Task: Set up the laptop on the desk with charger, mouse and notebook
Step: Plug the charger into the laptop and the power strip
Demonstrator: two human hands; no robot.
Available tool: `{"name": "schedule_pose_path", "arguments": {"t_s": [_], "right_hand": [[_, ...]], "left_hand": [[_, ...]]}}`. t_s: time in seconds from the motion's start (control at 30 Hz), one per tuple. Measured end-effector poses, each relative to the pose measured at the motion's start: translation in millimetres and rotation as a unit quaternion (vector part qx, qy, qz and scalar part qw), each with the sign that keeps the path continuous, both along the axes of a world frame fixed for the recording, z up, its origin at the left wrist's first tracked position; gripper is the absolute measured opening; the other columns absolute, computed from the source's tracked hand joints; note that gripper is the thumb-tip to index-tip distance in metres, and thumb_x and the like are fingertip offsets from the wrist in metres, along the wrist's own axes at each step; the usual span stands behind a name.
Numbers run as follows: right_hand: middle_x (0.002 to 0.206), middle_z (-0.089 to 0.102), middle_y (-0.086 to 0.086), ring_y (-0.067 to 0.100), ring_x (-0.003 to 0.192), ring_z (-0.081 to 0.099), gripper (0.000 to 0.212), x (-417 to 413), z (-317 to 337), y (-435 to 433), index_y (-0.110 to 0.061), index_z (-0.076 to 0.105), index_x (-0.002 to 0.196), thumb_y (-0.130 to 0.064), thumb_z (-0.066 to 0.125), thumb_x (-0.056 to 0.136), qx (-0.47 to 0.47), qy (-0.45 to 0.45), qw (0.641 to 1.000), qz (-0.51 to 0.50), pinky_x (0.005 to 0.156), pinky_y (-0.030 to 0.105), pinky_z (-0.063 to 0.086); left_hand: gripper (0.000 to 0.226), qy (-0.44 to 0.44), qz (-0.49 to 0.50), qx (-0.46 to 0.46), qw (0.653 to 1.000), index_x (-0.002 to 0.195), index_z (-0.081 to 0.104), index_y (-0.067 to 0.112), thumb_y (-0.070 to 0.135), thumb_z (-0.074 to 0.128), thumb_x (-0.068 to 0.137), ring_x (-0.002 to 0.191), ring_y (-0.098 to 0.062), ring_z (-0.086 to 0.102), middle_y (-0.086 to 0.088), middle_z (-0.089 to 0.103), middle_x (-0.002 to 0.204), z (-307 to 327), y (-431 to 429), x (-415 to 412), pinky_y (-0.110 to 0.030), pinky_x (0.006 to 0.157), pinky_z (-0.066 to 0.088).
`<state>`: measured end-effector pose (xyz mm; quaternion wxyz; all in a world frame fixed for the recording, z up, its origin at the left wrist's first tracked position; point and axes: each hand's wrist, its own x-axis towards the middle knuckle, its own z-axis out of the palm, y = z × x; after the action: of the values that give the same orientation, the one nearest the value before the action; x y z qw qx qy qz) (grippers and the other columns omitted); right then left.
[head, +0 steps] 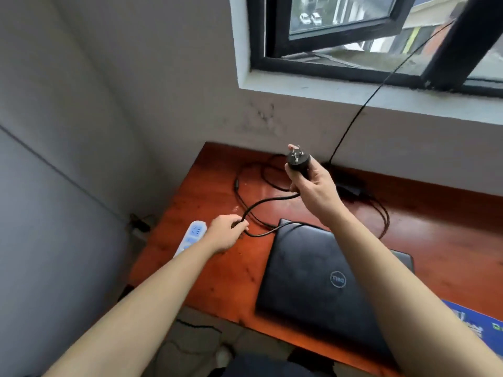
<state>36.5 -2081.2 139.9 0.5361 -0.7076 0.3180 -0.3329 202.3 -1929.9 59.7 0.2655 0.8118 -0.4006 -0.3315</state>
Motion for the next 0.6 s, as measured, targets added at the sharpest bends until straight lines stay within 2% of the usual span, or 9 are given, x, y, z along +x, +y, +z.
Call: {"name": "schedule_pose_path", "arguments": {"t_s": [0.07, 0.13, 0.17, 0.23, 0.27, 0.37, 0.4, 0.5, 0.6], "right_hand": [[0.094, 0.062, -0.028, -0.012, 0.085, 0.056, 0.039, 26.4, 1.5, 27.5, -0.026, 0.055, 0.137, -0.013, 0.060, 0.100, -0.030, 0.013, 0.999, 0.005, 0.087, 0.012, 0.042], [0.118, 0.064, -0.020, -0.019, 0.105, 0.054, 0.043, 42.9, 0.0, 46.9, -0.020, 0.055, 0.140, -0.010, 0.061, 0.099, -0.052, 0.037, 0.998, 0.014, 0.097, 0.007, 0.037], [0.123, 0.063, -0.017, -0.020, 0.109, 0.053, 0.044, 49.7, -2.6, 55.3, -0.018, 0.055, 0.140, -0.009, 0.062, 0.098, -0.061, 0.054, 0.997, 0.017, 0.100, 0.006, 0.035], [0.115, 0.065, -0.019, -0.016, 0.102, 0.056, 0.043, 60.1, -7.7, 69.2, -0.021, 0.057, 0.138, -0.010, 0.063, 0.097, -0.071, 0.097, 0.992, 0.024, 0.098, 0.009, 0.039], [0.104, 0.064, -0.025, -0.012, 0.092, 0.056, 0.038, 64.4, -10.8, 73.7, -0.024, 0.061, 0.133, -0.014, 0.063, 0.097, -0.076, 0.121, 0.989, 0.031, 0.092, 0.012, 0.042], [0.065, 0.053, -0.027, -0.005, 0.063, 0.046, 0.005, 73.8, -21.8, 80.5, -0.028, 0.063, 0.095, -0.023, 0.063, 0.096, -0.092, 0.175, 0.979, 0.053, 0.065, 0.010, 0.036], [0.063, 0.051, -0.024, -0.003, 0.060, 0.044, 0.009, 76.5, -25.0, 81.5, -0.027, 0.058, 0.087, -0.025, 0.062, 0.095, -0.075, 0.183, 0.978, 0.068, 0.063, 0.011, 0.035], [0.067, 0.042, -0.007, 0.010, 0.062, 0.037, 0.019, 90.9, -35.9, 78.5, -0.017, 0.045, 0.078, -0.030, 0.053, 0.089, 0.112, 0.149, 0.975, 0.122, 0.062, 0.026, 0.032], [0.067, 0.033, 0.001, 0.014, 0.059, 0.031, 0.028, 106.7, -52.1, 69.5, -0.010, 0.047, 0.100, -0.036, 0.041, 0.090, 0.349, 0.067, 0.927, 0.116, 0.060, 0.029, 0.030]], "left_hand": [[0.020, 0.037, 0.012, 0.000, 0.999, 0.104, 0.073, 0.009, 0.017, 0.055, 0.099, 0.095, -0.022, 0.068, -0.005, 0.075, 0.099, -7.3, 29.1, 19.0, -0.036, 0.090, 0.054], [0.016, 0.038, 0.033, 0.010, 0.999, 0.099, 0.072, 0.017, 0.019, 0.056, 0.097, 0.095, -0.021, 0.066, 0.001, 0.073, 0.098, -16.3, 50.5, 37.0, -0.030, 0.085, 0.052], [0.015, 0.021, 0.041, 0.021, 0.999, 0.099, 0.071, 0.020, 0.021, 0.057, 0.096, 0.096, -0.019, 0.064, 0.002, 0.071, 0.101, -20.3, 60.9, 46.5, -0.025, 0.083, 0.048], [0.019, -0.012, 0.064, 0.048, 0.997, 0.107, 0.070, 0.022, 0.024, 0.058, 0.094, 0.103, -0.020, 0.061, 0.001, 0.070, 0.113, -31.1, 76.7, 64.9, -0.022, 0.082, 0.042], [0.023, -0.023, 0.076, 0.061, 0.995, 0.113, 0.069, 0.021, 0.025, 0.058, 0.093, 0.108, -0.024, 0.061, -0.002, 0.068, 0.119, -36.6, 82.0, 73.2, -0.024, 0.084, 0.043], [0.037, -0.054, 0.097, 0.113, 0.987, 0.128, 0.060, 0.018, 0.027, 0.056, 0.093, 0.120, -0.033, 0.055, -0.013, 0.059, 0.131, -53.8, 92.5, 92.9, -0.033, 0.097, 0.043], [0.041, -0.067, 0.102, 0.129, 0.984, 0.132, 0.056, 0.017, 0.029, 0.056, 0.093, 0.121, -0.034, 0.052, -0.015, 0.055, 0.133, -59.6, 95.0, 97.1, -0.035, 0.099, 0.042], [0.052, -0.087, 0.138, 0.178, 0.970, 0.137, 0.046, 0.017, 0.035, 0.058, 0.090, 0.127, -0.035, 0.044, -0.016, 0.046, 0.138, -77.4, 96.7, 108.1, -0.041, 0.101, 0.040], [0.068, -0.071, 0.168, 0.224, 0.957, 0.144, 0.036, 0.016, 0.046, 0.060, 0.088, 0.133, -0.035, 0.039, -0.016, 0.042, 0.144, -93.7, 94.7, 110.5, -0.045, 0.104, 0.038]]}}
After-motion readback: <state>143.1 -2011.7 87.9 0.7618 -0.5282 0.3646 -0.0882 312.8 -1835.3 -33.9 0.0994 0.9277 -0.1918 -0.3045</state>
